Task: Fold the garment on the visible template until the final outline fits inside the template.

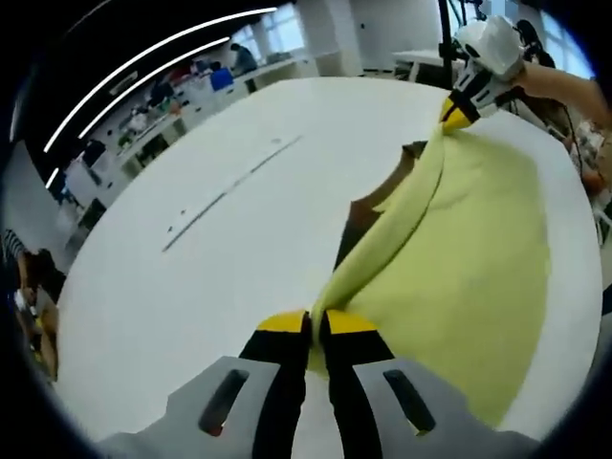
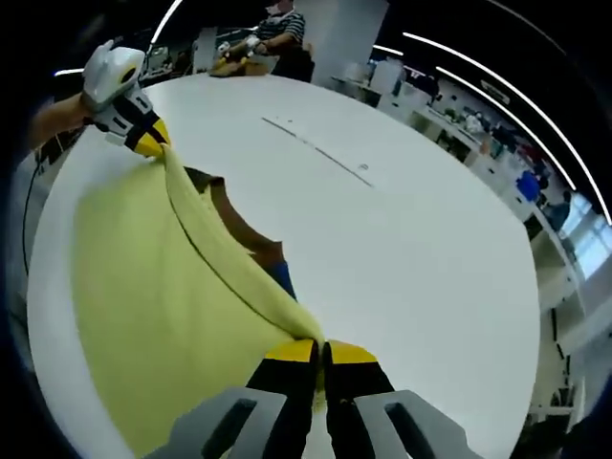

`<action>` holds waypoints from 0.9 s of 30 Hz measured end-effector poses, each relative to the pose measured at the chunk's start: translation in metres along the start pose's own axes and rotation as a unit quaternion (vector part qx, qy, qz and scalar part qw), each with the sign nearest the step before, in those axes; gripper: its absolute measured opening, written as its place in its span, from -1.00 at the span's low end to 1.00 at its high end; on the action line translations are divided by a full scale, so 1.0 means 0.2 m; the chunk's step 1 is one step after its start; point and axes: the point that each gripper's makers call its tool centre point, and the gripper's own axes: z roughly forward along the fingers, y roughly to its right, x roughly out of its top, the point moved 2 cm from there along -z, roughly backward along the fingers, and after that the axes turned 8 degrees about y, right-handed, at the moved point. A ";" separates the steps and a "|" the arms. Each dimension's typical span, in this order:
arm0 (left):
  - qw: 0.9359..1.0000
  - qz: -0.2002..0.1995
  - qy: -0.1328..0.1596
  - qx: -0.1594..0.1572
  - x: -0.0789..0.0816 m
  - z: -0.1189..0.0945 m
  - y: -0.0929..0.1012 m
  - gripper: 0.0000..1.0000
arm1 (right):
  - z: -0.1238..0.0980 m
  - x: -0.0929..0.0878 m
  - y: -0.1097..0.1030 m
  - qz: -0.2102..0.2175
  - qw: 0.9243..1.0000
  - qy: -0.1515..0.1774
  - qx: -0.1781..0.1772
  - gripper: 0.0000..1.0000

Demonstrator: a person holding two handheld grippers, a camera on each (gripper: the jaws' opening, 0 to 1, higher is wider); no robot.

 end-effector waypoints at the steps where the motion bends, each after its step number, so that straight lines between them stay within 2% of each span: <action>1: 1.000 0.003 0.003 0.000 0.00 0.00 0.00 -0.92 | 0.00 -0.01 0.00 0.001 1.000 -0.002 0.002 -1.00; 3: 1.000 0.007 0.008 -0.002 -0.01 0.00 0.00 -0.90 | 0.01 -0.02 -0.01 0.000 1.000 -0.007 0.008 -0.99; 5: 1.000 0.001 0.012 0.009 -0.02 0.00 -0.02 -0.80 | 0.01 -0.04 0.00 0.002 1.000 -0.013 0.009 -0.91; 11: 0.999 0.036 0.022 -0.013 -0.05 -0.03 -0.01 -0.61 | -0.02 -0.06 0.02 -0.014 1.000 -0.015 0.017 -0.73; 14: 0.999 0.043 0.014 -0.017 -0.07 -0.04 -0.01 -0.58 | -0.04 -0.07 0.02 -0.027 0.999 -0.021 0.019 -0.67; 21: 0.998 0.051 0.020 -0.002 -0.10 -0.05 -0.06 -0.66 | -0.06 -0.09 0.02 -0.059 0.998 -0.026 0.017 -0.66; 25: 0.998 0.054 0.026 0.008 -0.09 -0.05 -0.08 -0.84 | -0.06 -0.11 0.05 -0.089 0.995 -0.032 0.004 -0.85; 27: 0.998 0.043 0.034 0.015 -0.09 -0.05 -0.09 -0.91 | -0.06 -0.11 0.05 -0.087 0.996 -0.029 -0.001 -0.92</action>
